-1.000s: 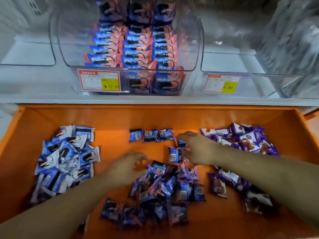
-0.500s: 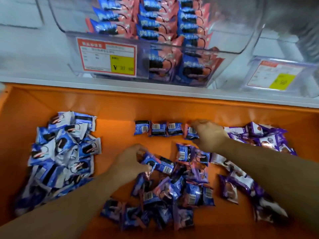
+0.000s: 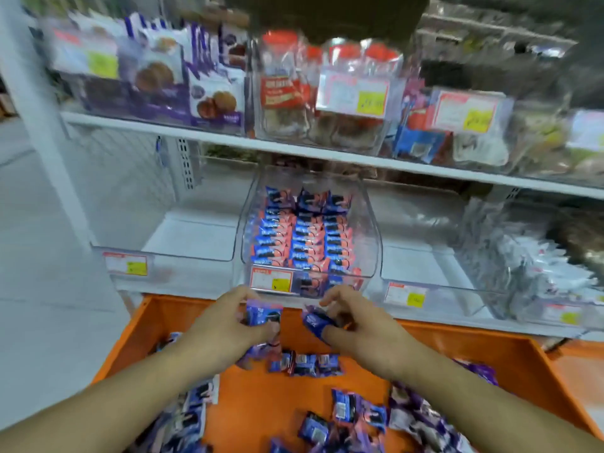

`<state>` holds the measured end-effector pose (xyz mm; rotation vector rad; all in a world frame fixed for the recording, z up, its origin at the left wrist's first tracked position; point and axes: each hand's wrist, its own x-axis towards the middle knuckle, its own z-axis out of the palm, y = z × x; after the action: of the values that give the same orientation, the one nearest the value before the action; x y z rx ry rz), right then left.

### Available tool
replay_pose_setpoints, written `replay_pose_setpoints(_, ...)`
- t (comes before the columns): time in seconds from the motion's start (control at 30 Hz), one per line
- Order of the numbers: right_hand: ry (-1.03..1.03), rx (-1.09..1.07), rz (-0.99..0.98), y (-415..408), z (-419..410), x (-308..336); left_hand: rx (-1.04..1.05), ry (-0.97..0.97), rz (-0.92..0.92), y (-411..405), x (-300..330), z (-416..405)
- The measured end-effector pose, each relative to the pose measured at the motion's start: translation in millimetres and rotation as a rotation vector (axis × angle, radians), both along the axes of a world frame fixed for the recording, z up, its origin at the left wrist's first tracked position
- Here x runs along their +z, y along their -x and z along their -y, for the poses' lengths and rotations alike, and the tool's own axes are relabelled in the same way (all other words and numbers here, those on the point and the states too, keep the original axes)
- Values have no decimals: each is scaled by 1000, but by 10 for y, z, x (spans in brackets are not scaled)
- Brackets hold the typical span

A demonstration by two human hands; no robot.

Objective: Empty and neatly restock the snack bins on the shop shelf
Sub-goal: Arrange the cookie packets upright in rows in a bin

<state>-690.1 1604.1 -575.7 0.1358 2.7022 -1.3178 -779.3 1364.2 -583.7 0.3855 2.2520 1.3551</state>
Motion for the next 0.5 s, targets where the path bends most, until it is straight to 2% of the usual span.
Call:
replay_pose_setpoints(0.13,336,-207,-57,-50,280,435,105,-203,10,-256,585,165)
replay_pose_setpoints(0.3,618,-485,-110,-6,504,458,166,-331,73,-319,733,241)
replay_pose_setpoints(0.4,912,-472,-34,-42,607,520,188,-363,100,-259,729,214)
replay_pose_setpoints(0.43,950,-436,-6,-61,646,590,191,-360,106,-222,726,203)
replay_pose_setpoints(0.5,887,-388,7,-52,627,607,202,-372,124,-137,727,188)
